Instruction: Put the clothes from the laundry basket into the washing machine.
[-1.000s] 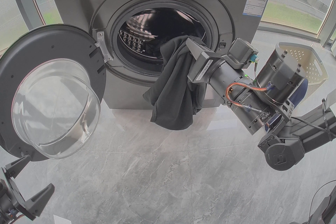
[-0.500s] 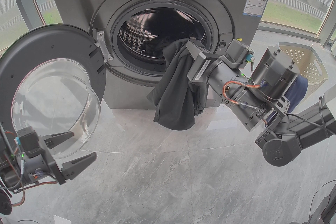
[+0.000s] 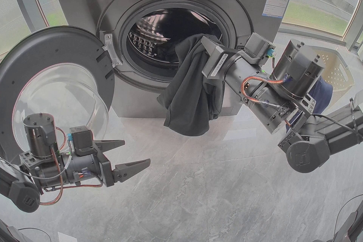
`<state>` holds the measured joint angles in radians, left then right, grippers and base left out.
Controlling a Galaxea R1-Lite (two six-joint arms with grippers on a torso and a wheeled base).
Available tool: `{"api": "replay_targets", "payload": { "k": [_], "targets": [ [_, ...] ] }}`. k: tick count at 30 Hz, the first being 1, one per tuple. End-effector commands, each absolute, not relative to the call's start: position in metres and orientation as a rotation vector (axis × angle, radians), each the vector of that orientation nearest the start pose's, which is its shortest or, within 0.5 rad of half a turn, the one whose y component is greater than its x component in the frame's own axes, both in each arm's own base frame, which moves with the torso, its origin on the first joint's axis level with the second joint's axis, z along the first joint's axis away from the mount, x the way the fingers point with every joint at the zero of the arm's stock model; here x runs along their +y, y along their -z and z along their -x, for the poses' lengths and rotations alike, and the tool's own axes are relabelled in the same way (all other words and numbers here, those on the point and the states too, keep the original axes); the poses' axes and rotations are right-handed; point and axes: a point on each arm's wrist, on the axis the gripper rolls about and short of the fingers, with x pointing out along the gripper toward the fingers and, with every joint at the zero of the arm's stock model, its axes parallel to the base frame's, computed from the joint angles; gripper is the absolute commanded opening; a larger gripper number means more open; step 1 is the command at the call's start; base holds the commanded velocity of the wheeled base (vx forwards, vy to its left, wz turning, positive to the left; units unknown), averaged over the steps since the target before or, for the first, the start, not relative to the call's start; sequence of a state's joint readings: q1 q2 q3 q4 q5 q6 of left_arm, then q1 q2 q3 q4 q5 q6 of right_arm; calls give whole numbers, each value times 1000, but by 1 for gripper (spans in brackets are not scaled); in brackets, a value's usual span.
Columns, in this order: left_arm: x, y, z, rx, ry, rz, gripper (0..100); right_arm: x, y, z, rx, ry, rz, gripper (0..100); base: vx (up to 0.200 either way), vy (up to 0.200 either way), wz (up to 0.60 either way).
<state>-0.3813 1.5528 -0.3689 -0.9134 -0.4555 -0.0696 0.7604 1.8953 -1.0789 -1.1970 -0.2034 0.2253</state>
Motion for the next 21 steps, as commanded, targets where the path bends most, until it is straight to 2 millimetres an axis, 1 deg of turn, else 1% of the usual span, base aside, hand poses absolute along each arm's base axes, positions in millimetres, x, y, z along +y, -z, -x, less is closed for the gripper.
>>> {"api": "replay_targets", "payload": {
  "k": [1, 2, 7, 9, 11, 16, 18, 21],
  "targets": [
    [-103, -127, -230, 355, 817, 79, 100, 249, -254, -266, -299, -593, -407, 0, 0, 0, 0],
    [-106, -126, -240, 348, 810, 91, 100, 249, -256, -266, -303, -595, -410, 0, 0, 0, 0],
    [-114, -123, -254, 335, 797, 122, 100, 249, -256, -266, -303, -595, -410, 0, 0, 0, 0],
    [-118, -116, -266, 350, 793, 125, 100, 250, -256, -266, -304, -596, -411, 0, 0, 0, 0],
    [-121, -108, -274, 359, 793, 122, 100, 250, -255, -266, -302, -598, -410, 0, 0, 0, 0],
    [-129, -98, -292, 343, 794, 125, 100, 255, -256, -259, -302, -617, -416, 0, 0, 0, 0],
    [-133, -91, -303, 331, 794, 125, 100, 253, -261, -255, -311, -621, -423, 0, 0, 0, 0],
    [-137, -87, -313, 304, 796, 127, 100, 255, -261, -252, -309, -632, -426, 0, 0, 0, 0]
  ]
}}
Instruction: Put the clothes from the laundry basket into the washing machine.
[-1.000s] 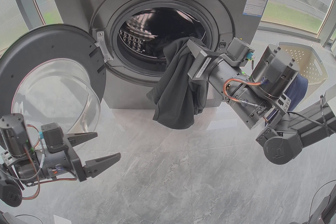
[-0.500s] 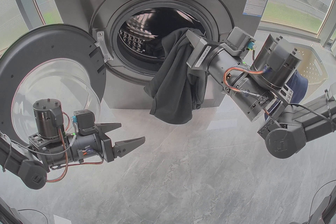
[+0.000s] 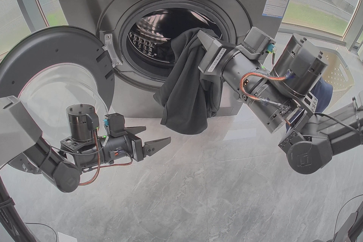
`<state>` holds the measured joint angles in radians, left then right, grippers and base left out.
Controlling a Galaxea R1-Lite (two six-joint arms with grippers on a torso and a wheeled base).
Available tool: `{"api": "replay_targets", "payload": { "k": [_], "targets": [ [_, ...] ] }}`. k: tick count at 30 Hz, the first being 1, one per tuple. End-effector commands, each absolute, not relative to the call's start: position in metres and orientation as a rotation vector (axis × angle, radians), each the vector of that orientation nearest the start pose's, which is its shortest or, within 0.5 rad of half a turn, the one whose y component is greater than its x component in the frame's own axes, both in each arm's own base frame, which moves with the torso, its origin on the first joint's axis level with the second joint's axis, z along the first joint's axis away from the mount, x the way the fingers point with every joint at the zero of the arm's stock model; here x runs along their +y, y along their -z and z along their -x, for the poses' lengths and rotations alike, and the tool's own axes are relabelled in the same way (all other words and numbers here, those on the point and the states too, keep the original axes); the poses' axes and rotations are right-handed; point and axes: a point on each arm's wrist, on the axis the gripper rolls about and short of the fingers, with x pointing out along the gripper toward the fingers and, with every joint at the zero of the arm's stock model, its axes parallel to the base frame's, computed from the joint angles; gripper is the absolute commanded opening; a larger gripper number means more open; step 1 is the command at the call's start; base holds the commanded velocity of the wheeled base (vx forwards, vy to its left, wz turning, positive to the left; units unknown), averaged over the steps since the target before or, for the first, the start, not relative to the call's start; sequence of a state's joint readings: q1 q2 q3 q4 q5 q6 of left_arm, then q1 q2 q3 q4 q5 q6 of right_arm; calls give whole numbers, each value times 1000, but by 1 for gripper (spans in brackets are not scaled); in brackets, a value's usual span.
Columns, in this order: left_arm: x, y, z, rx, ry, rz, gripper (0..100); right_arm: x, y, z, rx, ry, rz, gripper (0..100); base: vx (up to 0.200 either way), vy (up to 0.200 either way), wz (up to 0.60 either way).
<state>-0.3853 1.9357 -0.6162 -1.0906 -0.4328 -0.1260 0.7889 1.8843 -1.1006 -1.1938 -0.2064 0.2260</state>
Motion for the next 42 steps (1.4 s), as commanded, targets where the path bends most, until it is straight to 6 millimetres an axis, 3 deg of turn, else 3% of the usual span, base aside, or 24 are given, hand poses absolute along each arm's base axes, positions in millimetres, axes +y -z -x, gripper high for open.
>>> {"api": "replay_targets", "payload": {
  "k": [1, 12, 22, 23, 32, 42],
  "targets": [
    [-139, -86, -316, 298, 798, 127, 100, 256, -261, -250, -307, -635, -426, 0, 0, 0, 0],
    [-156, -79, -341, 217, 822, 129, 100, 259, -260, -245, -304, -650, -433, 0, 0, 0, 0],
    [-175, -85, -334, 158, 882, 143, 100, 257, -255, -244, -287, -648, -423, 0, 0, 0, 0],
    [-176, -85, -332, 161, 886, 146, 0, 257, -255, -244, -287, -648, -423, 0, 0, 0, 0],
    [-185, -86, -318, 177, 921, 179, 0, 254, -254, -248, -290, -634, -421, 0, 0, 0, 0],
    [-176, -114, -290, 127, 946, 196, 0, 254, -255, -249, -292, -633, -422, 0, 0, 0, 0]
  ]
}}
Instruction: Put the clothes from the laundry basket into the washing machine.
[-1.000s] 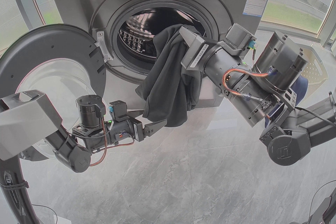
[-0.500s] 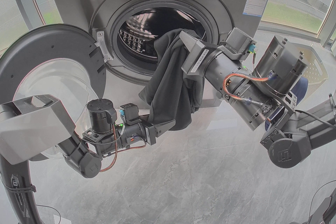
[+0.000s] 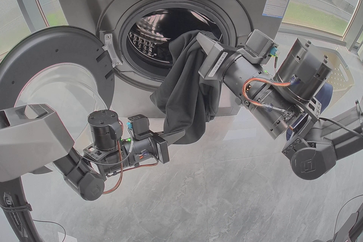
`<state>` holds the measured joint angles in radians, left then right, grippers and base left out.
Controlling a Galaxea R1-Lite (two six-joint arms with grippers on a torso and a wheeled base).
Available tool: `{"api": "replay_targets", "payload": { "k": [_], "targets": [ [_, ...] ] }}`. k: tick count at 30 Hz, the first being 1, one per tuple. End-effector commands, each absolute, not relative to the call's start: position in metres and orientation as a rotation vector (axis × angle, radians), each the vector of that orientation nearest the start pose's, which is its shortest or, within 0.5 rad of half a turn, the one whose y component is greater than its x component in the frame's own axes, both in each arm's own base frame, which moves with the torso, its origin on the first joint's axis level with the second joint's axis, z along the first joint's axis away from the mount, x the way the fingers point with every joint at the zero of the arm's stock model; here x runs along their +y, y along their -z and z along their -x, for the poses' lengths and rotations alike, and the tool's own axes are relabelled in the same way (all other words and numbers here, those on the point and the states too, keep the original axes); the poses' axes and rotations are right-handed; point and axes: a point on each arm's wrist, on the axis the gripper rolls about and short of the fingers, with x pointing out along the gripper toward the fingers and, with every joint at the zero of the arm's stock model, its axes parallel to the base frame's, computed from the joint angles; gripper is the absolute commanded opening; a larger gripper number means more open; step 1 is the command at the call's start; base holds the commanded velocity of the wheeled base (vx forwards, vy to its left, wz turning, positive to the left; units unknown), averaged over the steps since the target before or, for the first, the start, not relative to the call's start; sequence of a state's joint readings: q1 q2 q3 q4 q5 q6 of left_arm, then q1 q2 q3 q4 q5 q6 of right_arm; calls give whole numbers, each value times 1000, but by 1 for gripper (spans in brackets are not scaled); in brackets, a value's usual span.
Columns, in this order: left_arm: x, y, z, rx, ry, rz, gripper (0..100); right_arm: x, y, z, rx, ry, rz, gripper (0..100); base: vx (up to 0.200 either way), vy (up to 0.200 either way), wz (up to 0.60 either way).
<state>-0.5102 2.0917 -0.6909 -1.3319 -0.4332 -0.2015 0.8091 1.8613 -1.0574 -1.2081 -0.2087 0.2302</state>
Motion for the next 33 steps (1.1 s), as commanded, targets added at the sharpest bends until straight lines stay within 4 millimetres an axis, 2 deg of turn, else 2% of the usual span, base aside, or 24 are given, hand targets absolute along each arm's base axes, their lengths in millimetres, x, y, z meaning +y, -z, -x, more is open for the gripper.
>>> {"api": "replay_targets", "payload": {
  "k": [1, 7, 8, 25, 33],
  "targets": [
    [-176, -117, -288, 124, 950, 202, 0, 254, -255, -249, -292, -633, -422, 0, 0, 0, 0],
    [-178, -118, -284, 129, 961, 211, 0, 254, -254, -249, -289, -631, -420, 0, 0, 0, 0],
    [-178, -116, -284, 139, 965, 210, 100, 254, -255, -248, -290, -633, -421, 0, 0, 0, 0],
    [-181, -103, -294, 162, 947, 224, 100, 255, -255, -247, -291, -637, -422, 0, 0, 0, 0],
    [-187, -102, -300, 130, 940, 235, 100, 255, -255, -247, -291, -638, -422, 0, 0, 0, 0]
  ]
}}
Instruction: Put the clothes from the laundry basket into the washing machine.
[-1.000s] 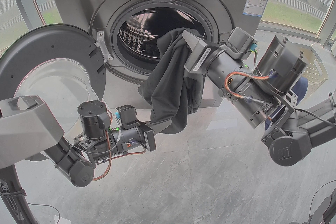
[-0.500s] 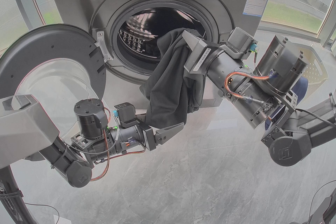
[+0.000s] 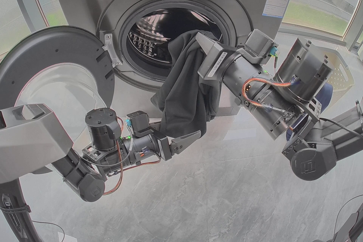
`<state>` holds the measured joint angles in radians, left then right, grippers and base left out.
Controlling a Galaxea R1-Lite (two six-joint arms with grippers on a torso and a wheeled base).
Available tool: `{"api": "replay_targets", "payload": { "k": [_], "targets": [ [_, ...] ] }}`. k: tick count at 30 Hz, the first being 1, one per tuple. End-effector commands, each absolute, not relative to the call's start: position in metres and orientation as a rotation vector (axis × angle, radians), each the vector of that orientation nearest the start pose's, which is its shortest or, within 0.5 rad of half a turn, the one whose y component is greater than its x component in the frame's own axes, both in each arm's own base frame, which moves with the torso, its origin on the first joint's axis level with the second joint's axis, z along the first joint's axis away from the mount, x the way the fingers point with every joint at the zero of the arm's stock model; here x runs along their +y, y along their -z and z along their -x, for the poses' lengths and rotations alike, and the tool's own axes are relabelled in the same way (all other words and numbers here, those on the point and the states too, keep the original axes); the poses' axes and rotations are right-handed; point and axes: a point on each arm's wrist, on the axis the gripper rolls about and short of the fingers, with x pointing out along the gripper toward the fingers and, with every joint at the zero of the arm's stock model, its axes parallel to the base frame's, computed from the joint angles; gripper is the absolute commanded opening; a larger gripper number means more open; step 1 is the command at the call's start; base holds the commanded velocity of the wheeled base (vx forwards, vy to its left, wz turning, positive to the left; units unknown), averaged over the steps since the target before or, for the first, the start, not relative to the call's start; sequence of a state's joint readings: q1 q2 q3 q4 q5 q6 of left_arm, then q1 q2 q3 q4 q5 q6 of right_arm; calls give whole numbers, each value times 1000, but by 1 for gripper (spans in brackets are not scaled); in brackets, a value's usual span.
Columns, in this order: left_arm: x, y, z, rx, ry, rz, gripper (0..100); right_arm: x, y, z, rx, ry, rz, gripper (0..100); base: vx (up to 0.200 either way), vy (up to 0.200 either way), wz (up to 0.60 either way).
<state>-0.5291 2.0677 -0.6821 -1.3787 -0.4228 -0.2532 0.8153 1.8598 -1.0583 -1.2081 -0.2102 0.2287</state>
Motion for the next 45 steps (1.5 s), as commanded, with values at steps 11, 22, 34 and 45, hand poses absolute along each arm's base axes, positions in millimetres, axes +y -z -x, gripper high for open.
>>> {"api": "replay_targets", "payload": {
  "k": [11, 22, 34, 45],
  "targets": [
    [-188, -101, -303, 124, 921, 236, 0, 255, -254, -247, -290, -639, -423, 0, 0, 0, 0],
    [-187, -113, -298, 64, 932, 265, 0, 255, -252, -250, -285, -629, -418, 0, 0, 0, 0],
    [-175, -156, -262, -30, 976, 313, 0, 260, -234, -259, -250, -626, -396, 100, 0, 0, 0],
    [-176, -172, -267, -76, 975, 343, 0, 252, -216, -253, -185, -631, -356, 100, 0, 0, 0]
  ]
}}
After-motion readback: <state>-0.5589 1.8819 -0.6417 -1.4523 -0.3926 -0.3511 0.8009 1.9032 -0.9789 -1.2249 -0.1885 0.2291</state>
